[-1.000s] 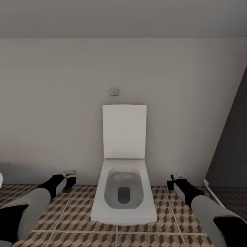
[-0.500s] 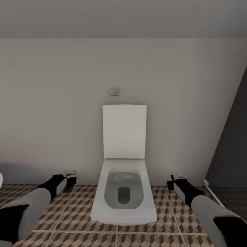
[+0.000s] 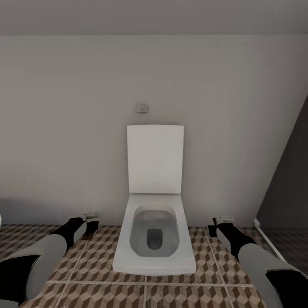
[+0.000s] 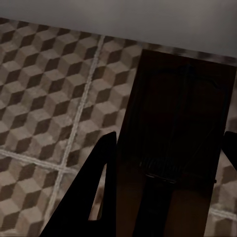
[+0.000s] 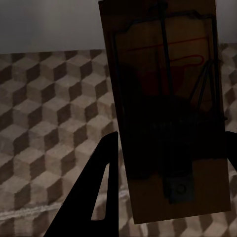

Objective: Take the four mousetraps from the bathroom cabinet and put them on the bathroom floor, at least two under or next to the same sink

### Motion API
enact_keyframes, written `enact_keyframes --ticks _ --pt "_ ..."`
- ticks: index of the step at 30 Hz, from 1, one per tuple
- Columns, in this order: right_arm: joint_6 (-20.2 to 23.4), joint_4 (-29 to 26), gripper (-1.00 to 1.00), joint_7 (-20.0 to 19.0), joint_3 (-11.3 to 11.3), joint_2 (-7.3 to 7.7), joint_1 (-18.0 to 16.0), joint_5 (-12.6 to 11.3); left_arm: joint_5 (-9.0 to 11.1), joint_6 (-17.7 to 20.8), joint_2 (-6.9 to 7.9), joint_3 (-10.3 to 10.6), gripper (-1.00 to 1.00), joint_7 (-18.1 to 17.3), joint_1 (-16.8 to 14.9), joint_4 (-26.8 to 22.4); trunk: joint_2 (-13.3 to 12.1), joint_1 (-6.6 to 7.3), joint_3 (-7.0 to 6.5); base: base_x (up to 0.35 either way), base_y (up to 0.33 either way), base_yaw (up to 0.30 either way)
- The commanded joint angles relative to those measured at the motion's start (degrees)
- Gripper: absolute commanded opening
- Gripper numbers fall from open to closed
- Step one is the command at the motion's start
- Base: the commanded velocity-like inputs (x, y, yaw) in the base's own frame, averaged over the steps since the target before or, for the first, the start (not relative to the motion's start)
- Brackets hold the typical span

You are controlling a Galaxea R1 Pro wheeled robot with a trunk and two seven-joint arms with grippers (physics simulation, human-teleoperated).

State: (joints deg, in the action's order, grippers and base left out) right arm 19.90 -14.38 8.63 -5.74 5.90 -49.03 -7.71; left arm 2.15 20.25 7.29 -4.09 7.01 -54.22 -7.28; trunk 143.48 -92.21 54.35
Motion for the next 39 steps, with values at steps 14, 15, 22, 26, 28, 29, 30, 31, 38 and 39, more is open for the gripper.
enact_keyframes --ticks 14,15,22,26,28,29,30,31,38,39 --pt "-0.9 0.4 -1.0 0.4 -0.5 -0.01 0.0 -0.2 0.1 0.3 -0.12 -0.3 -1.0 -0.1 0.0 -0.1 0.2 -0.34 3.17 0.0 0.0 0.0" --pt "-1.0 0.4 -1.0 0.4 -0.5 -0.01 0.0 0.0 0.1 0.3 -0.11 -0.3 -1.0 -0.1 0.0 -0.1 0.2 -0.37 3.39 0.0 0.0 0.0" --pt "-1.7 0.6 -1.0 0.5 -0.5 -0.01 0.0 2.4 0.1 0.2 0.04 -0.2 -1.0 -0.4 0.0 -0.1 0.3 -0.55 4.94 0.0 0.0 0.0" --pt "-2.5 0.6 -1.0 0.5 -0.5 -0.01 0.0 2.6 0.1 0.3 0.08 -0.1 -1.0 -0.5 0.0 -0.1 0.4 -0.65 5.82 0.0 0.0 0.0" --pt "-2.6 0.7 -1.0 0.5 -0.5 -0.01 0.0 2.7 0.1 0.3 0.09 -0.1 -1.0 -0.5 0.0 0.0 0.4 -0.7 6.27 0.0 0.0 0.0" --pt "-2.7 0.7 -1.0 0.5 -0.5 -0.01 0.0 2.7 0.1 0.3 0.09 -0.1 -1.0 -0.5 0.0 0.0 0.4 -0.73 6.49 0.0 0.0 0.0" --pt "-2.7 0.7 -1.0 0.5 -0.5 -0.01 0.0 2.7 0.1 0.3 0.09 -0.1 -1.0 -0.5 0.0 0.0 0.4 -0.76 6.71 0.0 0.0 0.0" --pt "-2.7 0.7 -1.0 0.5 -0.5 -0.01 0.0 2.6 0.0 0.3 0.09 -0.1 -1.0 -0.5 0.0 0.0 0.4 -0.78 6.93 0.0 0.0 0.0" --pt "-2.8 0.7 -1.0 0.5 -0.5 -0.01 0.0 2.6 -0.5 0.2 0.09 0.2 -1.0 -0.5 0.0 0.2 0.5 -0.96 8.48 0.0 0.0 0.0" --pt "-2.8 0.7 -1.0 0.5 -0.5 -0.01 0.0 2.6 -0.5 0.2 0.09 0.2 -1.0 -0.5 0.0 0.3 0.6 -0.99 8.7 0.0 0.0 0.0"
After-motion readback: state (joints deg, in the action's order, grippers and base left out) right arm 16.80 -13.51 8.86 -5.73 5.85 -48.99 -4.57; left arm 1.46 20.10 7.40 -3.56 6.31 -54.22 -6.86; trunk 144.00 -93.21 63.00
